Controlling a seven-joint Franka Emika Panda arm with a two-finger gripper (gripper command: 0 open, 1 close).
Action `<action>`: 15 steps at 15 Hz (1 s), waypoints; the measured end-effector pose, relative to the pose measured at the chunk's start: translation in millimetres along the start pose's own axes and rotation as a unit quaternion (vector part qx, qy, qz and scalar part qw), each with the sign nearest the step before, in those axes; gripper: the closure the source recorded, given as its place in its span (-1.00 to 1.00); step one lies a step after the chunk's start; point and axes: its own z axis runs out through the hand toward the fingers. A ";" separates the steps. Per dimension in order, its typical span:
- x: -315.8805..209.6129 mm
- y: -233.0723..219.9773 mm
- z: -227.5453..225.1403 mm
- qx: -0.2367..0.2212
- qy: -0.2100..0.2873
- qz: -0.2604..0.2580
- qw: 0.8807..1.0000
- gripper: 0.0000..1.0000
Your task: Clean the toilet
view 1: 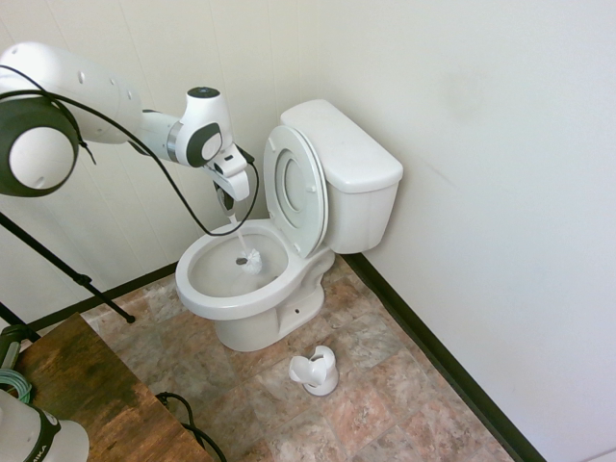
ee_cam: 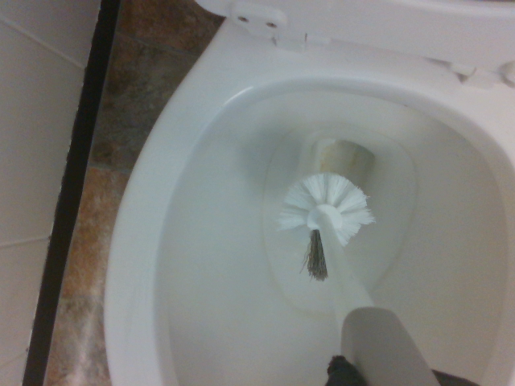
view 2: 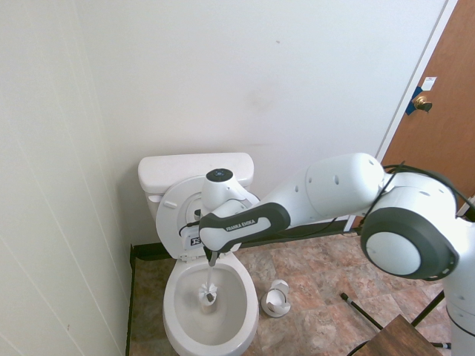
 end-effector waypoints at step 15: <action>-33.4 -30.5 57.8 -0.002 -0.012 0.012 1.000 1.00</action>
